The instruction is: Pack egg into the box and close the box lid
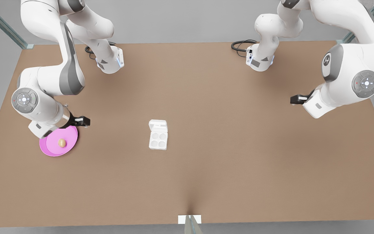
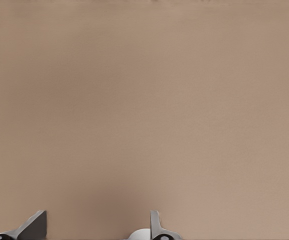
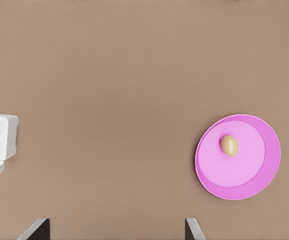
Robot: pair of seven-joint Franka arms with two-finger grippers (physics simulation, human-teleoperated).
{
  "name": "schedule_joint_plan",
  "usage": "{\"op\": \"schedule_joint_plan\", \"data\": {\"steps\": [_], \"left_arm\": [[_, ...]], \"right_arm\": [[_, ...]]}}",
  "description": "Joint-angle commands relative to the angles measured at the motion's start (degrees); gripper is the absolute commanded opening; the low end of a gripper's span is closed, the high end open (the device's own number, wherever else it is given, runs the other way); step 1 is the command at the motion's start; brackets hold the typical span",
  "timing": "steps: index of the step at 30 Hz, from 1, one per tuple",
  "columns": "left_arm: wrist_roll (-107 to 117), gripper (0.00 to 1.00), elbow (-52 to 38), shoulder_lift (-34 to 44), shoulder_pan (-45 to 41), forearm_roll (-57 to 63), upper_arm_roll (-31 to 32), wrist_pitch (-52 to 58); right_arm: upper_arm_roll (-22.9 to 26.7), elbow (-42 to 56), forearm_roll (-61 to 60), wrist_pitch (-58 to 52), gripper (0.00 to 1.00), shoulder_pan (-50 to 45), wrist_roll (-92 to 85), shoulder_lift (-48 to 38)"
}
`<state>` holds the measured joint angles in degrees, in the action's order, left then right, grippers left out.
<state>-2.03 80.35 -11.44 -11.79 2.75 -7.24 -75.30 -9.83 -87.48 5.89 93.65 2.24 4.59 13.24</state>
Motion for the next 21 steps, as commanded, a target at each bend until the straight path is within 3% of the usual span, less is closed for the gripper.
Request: {"op": "schedule_joint_plan", "data": {"steps": [1, 4, 7, 10, 13, 18, 21], "left_arm": [[-2.18, 1.0, 0.25, 0.02, -0.52, 2.0, 0.12, -9.87], [-2.18, 1.0, 0.25, 0.02, -0.61, 1.91, 0.12, -9.78], [-2.18, 1.0, 0.25, -0.33, -0.61, 1.91, 0.12, -9.87], [-2.18, 1.0, 0.25, -0.86, -0.52, 1.82, 0.12, -9.87], [-2.18, 1.0, 0.25, -0.86, -0.52, 1.82, 0.12, -9.87], [-2.18, 1.0, 0.25, -1.12, -0.52, 1.82, 0.12, -9.87], [-2.18, 1.0, 0.25, -1.12, -0.52, 1.82, 0.12, -9.87]], "right_arm": [[-0.01, 0.2, 0.09, 6.45, 1.0, -0.04, 2.08, 0.03], [0.17, 1.17, 0.62, 4.25, 1.0, 0.05, -2.4, 2.48], [0.17, -1.98, 0.62, 6.8, 1.0, 9.27, -4.33, 11.19], [0.17, -13.06, 0.79, 26.22, 1.0, 16.57, -17.15, 11.46], [0.17, -14.82, 0.88, 37.38, 1.0, 21.05, -24.45, 16.11], [0.17, -18.78, 0.88, 50.65, 1.0, 24.22, -40.71, 18.66], [-0.18, -18.96, 1.41, 51.89, 1.0, 25.36, -51.43, 18.57]]}}
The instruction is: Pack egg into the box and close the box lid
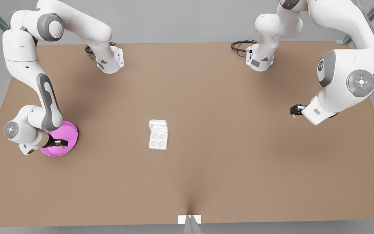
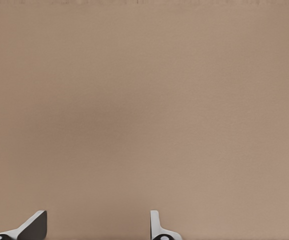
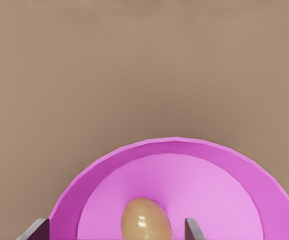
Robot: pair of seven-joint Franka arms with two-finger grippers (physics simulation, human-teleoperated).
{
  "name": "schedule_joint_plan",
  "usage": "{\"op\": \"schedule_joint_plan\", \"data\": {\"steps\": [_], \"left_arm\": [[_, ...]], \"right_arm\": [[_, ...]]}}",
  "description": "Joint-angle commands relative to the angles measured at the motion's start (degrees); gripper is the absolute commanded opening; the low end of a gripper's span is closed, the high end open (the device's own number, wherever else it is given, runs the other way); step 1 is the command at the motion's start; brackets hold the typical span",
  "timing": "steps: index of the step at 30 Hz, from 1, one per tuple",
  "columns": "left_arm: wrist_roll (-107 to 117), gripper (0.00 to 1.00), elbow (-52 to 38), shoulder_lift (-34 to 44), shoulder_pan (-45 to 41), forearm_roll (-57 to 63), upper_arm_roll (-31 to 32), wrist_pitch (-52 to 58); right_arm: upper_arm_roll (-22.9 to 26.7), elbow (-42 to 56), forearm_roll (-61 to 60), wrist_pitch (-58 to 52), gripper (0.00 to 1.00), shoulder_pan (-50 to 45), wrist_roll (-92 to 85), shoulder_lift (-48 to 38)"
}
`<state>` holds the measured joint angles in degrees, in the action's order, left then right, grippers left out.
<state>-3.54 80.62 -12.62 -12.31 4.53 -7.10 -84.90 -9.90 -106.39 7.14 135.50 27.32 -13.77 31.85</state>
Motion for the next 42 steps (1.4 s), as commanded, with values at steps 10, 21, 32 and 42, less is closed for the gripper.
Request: {"op": "schedule_joint_plan", "data": {"steps": [10, 21, 32, 42], "left_arm": [[-0.68, 1.0, -0.03, -0.38, -0.08, 0.04, -0.02, -0.27], [-0.68, 1.0, -0.03, -0.39, -0.08, 0.04, -0.02, -0.27], [-0.68, 1.0, -0.03, -0.39, -0.17, 0.04, -0.02, -0.18], [-0.68, 1.0, -0.03, -0.39, -0.52, 0.04, -0.02, -0.09]], "right_arm": [[-2.32, -1.72, -0.9, 11.28, 1.0, 2.13, -43.53, 1.81], [-3.45, -8.22, -0.9, 11.1, 1.0, 5.02, -42.91, -0.74], [-9.79, -7.96, -1.34, 13.21, 1.0, 11.79, -42.65, 1.81], [-9.52, -8.31, -0.72, 14.09, 1.0, 14.43, -42.74, 3.3]]}}
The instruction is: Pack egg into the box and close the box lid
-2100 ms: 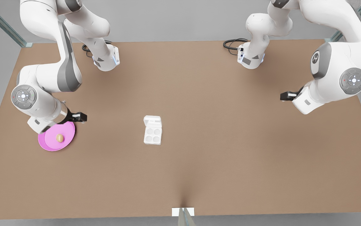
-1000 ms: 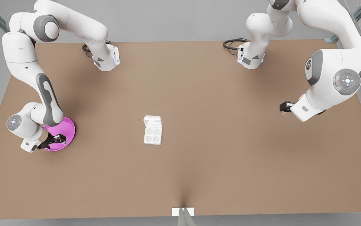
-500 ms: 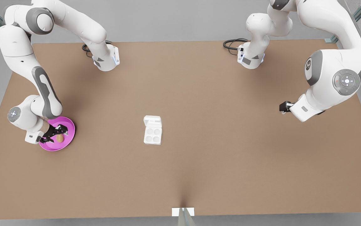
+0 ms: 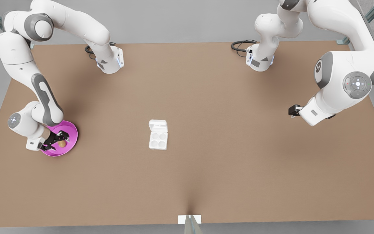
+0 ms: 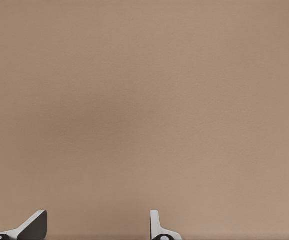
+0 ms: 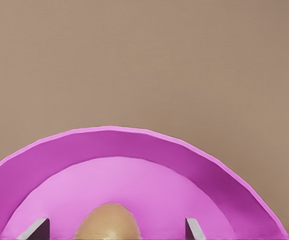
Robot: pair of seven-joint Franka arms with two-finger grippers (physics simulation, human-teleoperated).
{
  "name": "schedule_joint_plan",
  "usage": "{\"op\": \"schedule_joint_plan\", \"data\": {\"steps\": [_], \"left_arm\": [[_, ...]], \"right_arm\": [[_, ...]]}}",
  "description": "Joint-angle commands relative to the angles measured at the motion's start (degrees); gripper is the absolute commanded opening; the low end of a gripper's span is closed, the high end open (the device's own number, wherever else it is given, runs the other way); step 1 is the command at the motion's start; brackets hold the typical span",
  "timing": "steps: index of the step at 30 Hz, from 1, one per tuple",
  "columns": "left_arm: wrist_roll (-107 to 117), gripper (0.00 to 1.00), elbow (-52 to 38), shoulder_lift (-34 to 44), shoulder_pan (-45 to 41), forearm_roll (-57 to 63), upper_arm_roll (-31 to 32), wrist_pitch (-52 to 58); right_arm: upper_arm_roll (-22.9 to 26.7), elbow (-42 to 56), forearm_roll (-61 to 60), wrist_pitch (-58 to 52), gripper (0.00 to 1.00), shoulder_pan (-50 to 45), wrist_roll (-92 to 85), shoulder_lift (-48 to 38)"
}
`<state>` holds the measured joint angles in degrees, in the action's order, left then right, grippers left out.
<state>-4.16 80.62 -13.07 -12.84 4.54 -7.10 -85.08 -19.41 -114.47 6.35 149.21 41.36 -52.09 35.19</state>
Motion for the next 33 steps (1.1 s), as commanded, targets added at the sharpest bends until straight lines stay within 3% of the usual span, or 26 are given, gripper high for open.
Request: {"op": "schedule_joint_plan", "data": {"steps": [1, 4, 5, 6, 7, 8, 14, 18, 20, 23, 27, 33], "left_arm": [[-0.06, 1.0, -0.03, 0.07, 0.01, 0.03, -0.02, 0.0], [-0.06, 1.0, -0.03, 0.07, 0.01, 0.03, -0.02, 0.0], [-0.06, 1.0, -0.03, 0.07, 0.01, 0.03, -0.02, 0.0], [-0.06, 1.0, -0.03, -0.02, 0.01, 0.03, -0.02, 0.0], [-0.06, 1.0, -0.03, -0.02, 0.01, 0.03, -0.02, -0.09], [-0.06, 1.0, -0.03, -0.02, 0.1, 0.03, -0.02, 0.0], [-0.06, 1.0, -0.03, -0.02, 0.01, 0.03, -0.02, 0.0], [-0.06, 1.0, -0.03, -0.29, 0.1, 0.03, -0.02, -0.09], [-0.06, 1.0, -0.03, -0.37, 0.01, 0.03, -0.02, -0.09], [-0.06, 1.0, -0.03, -0.73, 0.01, 0.03, -0.02, -0.09], [0.03, 1.0, -0.03, -0.73, 0.01, 0.03, -0.02, -0.09], [0.03, 1.0, -0.03, -0.73, 0.1, 0.03, -0.02, -0.18]], "right_arm": [[-0.01, -0.32, 0.06, 0.38, 1.0, 0.48, -4.42, -0.13], [-0.01, -0.67, 0.06, 0.3, 1.0, 1.0, -4.34, -0.39], [-0.01, -0.67, 0.06, 0.21, 0.83, 0.91, -4.42, -0.39], [-0.01, -0.67, 0.06, 0.12, 0.53, 0.74, -4.51, -0.39], [-0.01, -0.67, 0.06, 0.03, 0.42, 0.65, -4.51, -0.39], [-0.01, -0.67, 0.06, -0.05, 0.39, 0.56, -4.51, -0.39], [-0.01, -0.32, 0.06, -0.49, 0.38, 0.04, -3.11, -0.48], [-1.86, 2.05, -0.29, -9.89, 0.38, -0.23, 2.96, -2.5], [-4.49, 7.42, -0.38, -16.93, 0.38, -0.93, 7.09, -2.5], [-13.02, 8.12, -0.12, -17.28, 0.39, -1.28, 20.62, -3.73], [-13.64, 18.05, 0.41, -23.79, 0.4, -17.18, 43.38, -3.2], [-13.46, 23.33, 1.65, -29.59, 0.39, -37.4, 81.43, -2.5]]}}
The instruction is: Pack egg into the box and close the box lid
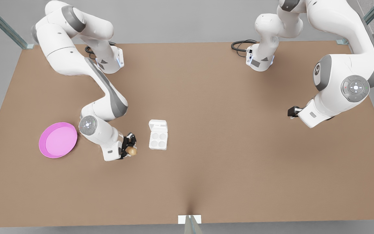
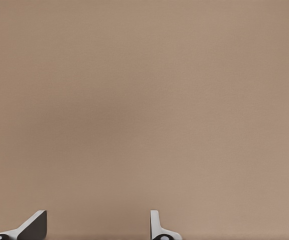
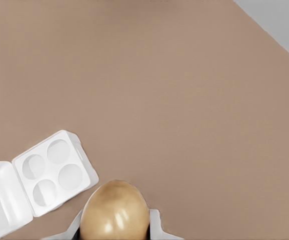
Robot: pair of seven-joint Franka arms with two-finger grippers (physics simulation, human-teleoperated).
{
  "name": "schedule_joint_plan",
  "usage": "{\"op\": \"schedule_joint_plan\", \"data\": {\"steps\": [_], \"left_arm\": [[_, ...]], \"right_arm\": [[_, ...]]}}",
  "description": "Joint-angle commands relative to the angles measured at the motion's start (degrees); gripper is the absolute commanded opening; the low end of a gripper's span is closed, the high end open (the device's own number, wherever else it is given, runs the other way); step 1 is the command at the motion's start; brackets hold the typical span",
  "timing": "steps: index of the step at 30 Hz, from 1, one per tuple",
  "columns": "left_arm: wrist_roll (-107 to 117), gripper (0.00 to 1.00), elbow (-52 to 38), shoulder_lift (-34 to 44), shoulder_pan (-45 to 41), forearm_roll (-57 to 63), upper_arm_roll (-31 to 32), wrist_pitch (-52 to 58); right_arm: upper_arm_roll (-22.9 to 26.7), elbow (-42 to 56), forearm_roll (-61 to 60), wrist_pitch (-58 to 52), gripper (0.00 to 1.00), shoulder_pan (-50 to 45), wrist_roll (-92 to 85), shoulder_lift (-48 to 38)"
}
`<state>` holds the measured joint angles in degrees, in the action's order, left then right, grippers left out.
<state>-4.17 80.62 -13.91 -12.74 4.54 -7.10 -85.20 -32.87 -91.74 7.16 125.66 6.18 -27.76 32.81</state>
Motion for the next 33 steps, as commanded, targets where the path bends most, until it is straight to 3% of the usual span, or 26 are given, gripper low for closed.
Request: {"op": "schedule_joint_plan", "data": {"steps": [1, 6, 22, 23, 24, 29, 30, 31, 32, 33], "left_arm": [[0.04, 1.0, -0.03, 0.03, 0.0, 0.03, -0.01, -0.05], [0.04, 1.0, -0.03, 0.03, 0.0, 0.03, -0.01, -0.05], [0.13, 1.0, -0.03, -0.59, 0.0, 0.03, -0.01, -0.23], [0.13, 1.0, -0.03, -0.59, 0.0, 0.03, -0.01, -0.23], [0.13, 1.0, -0.03, -0.68, 0.0, 0.03, -0.01, -0.23], [0.13, 1.0, -0.03, -0.76, 0.0, 0.03, -0.01, -0.32], [0.04, 1.0, -0.03, -0.94, 0.0, 0.03, -0.01, -0.32], [0.13, 1.0, -0.03, -0.94, 0.0, 0.03, -0.01, -0.32], [0.13, 1.0, -0.03, -0.85, 0.0, 0.03, -0.01, -0.32], [0.13, 1.0, -0.03, -1.03, 0.0, 0.03, -0.01, -0.32]], "right_arm": [[0.0, 0.16, 0.66, -5.69, 0.38, -4.51, 61.68, 0.33], [0.0, -0.55, 1.01, -5.25, 0.38, -8.55, 70.91, 0.77], [0.0, -5.12, 4.09, -3.4, 0.39, -9.08, 72.4, 2.52], [0.0, -5.12, 4.09, -3.4, 0.44, -9.08, 72.4, 2.53], [0.0, -4.85, 4.09, -3.49, 1.0, -9.08, 72.23, 2.53], [-0.44, 0.15, 4.09, -6.29, 1.0, -9.08, 71.53, 1.56], [-0.7, 10.25, 5.49, -23.24, 1.0, -8.91, 67.4, 0.42], [1.66, 12.99, 5.76, -31.43, 1.0, -8.47, 60.55, -5.9], [14.21, 12.81, 5.06, -38.1, 1.0, -8.3, 46.09, -16.18], [23.79, 12.46, 4.53, -40.4, 1.0, -8.12, 28.77, -18.92]]}}
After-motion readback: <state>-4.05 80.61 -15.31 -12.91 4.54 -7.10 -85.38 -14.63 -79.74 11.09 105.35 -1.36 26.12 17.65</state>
